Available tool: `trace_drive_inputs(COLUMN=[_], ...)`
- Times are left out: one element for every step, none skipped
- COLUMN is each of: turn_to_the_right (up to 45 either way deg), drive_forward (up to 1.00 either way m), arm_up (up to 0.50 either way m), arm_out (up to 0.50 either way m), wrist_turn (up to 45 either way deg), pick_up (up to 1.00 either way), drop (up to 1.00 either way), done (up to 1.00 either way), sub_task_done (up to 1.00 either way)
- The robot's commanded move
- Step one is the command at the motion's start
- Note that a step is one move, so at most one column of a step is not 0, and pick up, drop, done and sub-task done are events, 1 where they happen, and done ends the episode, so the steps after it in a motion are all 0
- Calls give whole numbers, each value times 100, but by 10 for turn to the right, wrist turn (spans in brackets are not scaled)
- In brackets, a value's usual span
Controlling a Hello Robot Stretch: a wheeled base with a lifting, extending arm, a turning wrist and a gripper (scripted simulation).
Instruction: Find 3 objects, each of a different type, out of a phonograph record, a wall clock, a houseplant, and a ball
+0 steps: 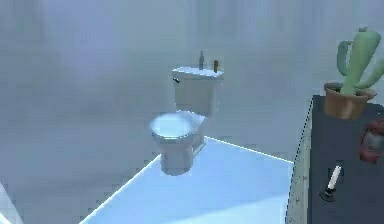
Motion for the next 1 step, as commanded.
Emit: trace_drive_inputs(turn_to_the_right=[-450], drive_forward=[0], arm_up=[0], arm_out=[0], wrist_turn=[0], pick_up=[0], drop=[0], done=[0], sub_task_done=[0])
